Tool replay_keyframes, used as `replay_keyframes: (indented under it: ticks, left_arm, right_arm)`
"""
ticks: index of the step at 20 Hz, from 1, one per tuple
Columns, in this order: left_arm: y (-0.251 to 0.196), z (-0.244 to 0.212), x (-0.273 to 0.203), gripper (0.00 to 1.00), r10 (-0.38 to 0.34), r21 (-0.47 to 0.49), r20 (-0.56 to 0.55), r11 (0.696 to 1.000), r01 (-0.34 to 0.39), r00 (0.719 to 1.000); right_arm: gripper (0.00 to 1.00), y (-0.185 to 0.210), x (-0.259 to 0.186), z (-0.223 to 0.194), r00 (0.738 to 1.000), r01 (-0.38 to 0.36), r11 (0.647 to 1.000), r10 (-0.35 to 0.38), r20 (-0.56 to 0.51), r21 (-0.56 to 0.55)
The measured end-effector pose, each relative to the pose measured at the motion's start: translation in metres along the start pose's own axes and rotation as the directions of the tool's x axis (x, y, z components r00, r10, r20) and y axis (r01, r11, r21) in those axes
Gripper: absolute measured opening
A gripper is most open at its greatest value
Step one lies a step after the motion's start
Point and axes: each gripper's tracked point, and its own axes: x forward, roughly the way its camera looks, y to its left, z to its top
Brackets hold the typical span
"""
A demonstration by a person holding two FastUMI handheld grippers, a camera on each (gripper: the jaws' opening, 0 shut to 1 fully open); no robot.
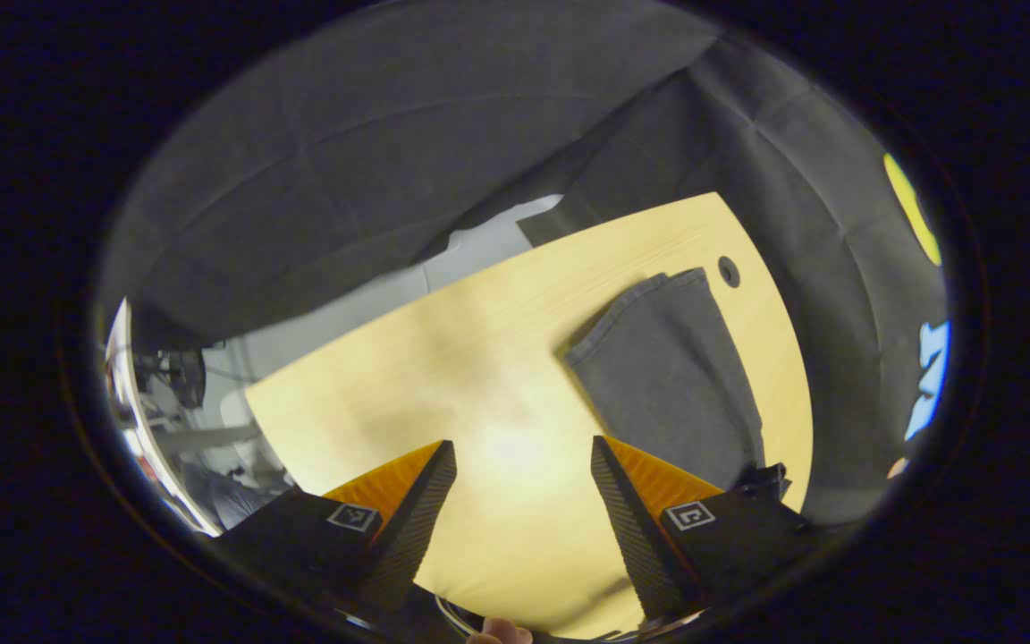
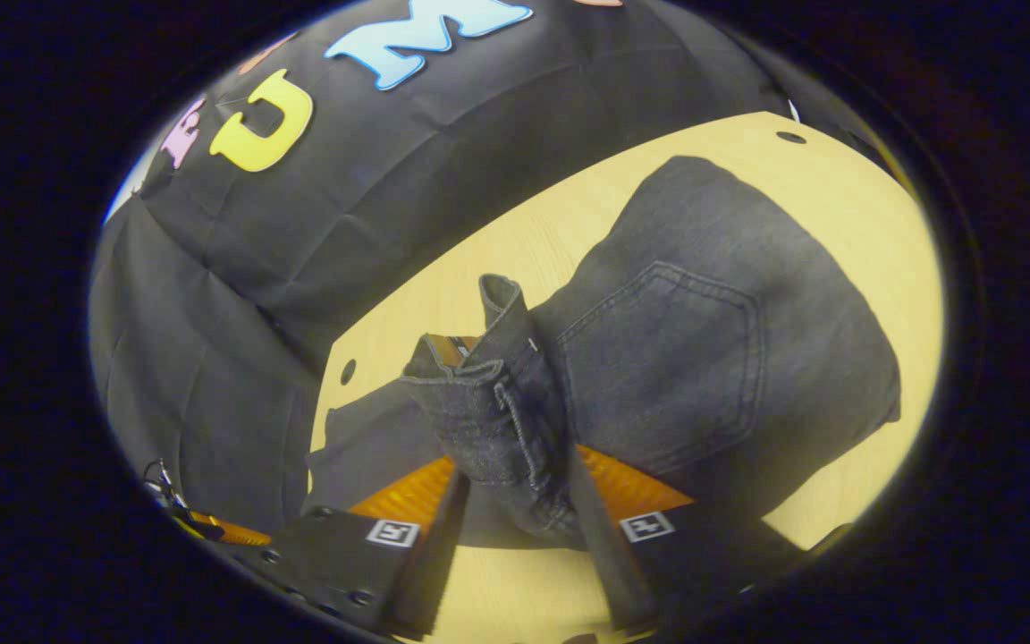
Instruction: Grasp the waist and the cuffs of the jeans and fold them to make the two legs overlap; first hold the waist and fold one-third of the jeans toward the cuffs, then hold the cuffs and fold the remaining one-third in the same direction to finish folding.
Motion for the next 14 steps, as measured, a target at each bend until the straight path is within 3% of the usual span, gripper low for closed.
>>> replay_keyframes:
  ticks: [1,4,7,9,10,12,13,14]
  left_arm:
    - [-0.010,0.015,0.007,1.00,0.005,0.077,0.001,0.997,-0.005,1.000]
    - [-0.056,0.045,0.036,1.00,-0.034,0.285,-0.036,0.957,0.043,0.999]
    - [-0.080,0.066,0.082,1.00,-0.035,0.464,-0.053,0.884,0.055,0.998]
    - [-0.095,0.062,0.102,1.00,-0.047,0.524,-0.091,0.847,0.088,0.995]
    - [-0.097,0.059,0.110,1.00,-0.029,0.545,-0.109,0.834,0.084,0.994]
    - [-0.087,0.056,0.133,0.99,0.046,0.578,-0.112,0.815,0.027,0.993]
    - [-0.079,0.050,0.147,1.00,0.084,0.588,-0.117,0.809,0.001,0.990]
    - [-0.074,0.034,0.154,1.00,0.087,0.568,-0.176,0.823,0.029,0.980]
  right_arm:
    - [0.98,-0.003,-0.007,0.002,1.000,0.003,1.000,-0.003,0.002,-0.014]
    - [0.97,-0.006,-0.033,0.018,1.000,0.011,0.998,-0.009,0.021,-0.055]
    - [0.96,-0.015,-0.057,0.025,0.998,0.042,0.995,-0.038,0.044,-0.091]
    - [1.00,-0.025,-0.073,0.038,0.994,0.074,0.991,-0.065,0.083,-0.110]
    - [0.97,-0.029,-0.080,0.043,0.993,0.086,0.990,-0.076,0.095,-0.109]
    - [0.96,-0.037,-0.092,0.054,0.989,0.102,0.991,-0.092,0.120,-0.084]
    - [0.96,-0.040,-0.095,0.058,0.987,0.107,0.992,-0.097,0.126,-0.068]
    - [0.97,-0.044,-0.097,0.062,0.987,0.111,0.992,-0.103,0.126,-0.054]
